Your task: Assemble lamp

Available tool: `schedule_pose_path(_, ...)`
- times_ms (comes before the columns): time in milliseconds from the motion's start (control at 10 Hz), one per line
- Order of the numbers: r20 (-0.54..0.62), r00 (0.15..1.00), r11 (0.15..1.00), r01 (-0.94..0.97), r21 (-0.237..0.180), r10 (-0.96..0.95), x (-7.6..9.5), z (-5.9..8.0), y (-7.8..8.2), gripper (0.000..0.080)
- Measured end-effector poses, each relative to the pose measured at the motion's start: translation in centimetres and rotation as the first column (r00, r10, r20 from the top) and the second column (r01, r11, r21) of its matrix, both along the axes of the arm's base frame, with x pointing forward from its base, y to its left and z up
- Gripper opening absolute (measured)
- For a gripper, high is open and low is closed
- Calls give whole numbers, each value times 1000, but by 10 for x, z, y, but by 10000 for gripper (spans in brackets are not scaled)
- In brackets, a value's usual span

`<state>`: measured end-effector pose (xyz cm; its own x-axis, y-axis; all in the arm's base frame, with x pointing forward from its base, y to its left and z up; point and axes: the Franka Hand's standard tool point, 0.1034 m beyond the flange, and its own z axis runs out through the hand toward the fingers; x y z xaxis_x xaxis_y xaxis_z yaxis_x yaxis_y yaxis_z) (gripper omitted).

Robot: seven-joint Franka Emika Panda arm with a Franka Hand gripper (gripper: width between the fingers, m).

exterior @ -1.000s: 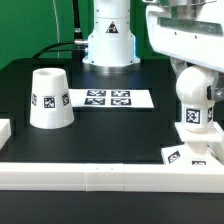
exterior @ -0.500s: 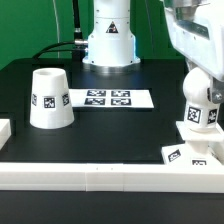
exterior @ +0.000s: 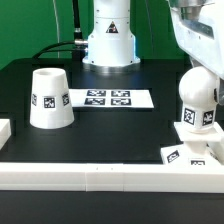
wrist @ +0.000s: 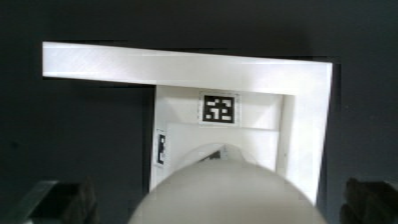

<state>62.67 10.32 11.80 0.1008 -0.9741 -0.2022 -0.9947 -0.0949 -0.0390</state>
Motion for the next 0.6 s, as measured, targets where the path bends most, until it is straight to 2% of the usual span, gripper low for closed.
schedule_pose_path(400, 79, 919, 923, -384, -29, 385, -3, 1, -8, 699)
schedule_pose_path(600, 113, 817, 824, -564, -54, 566, -2, 5, -12, 699)
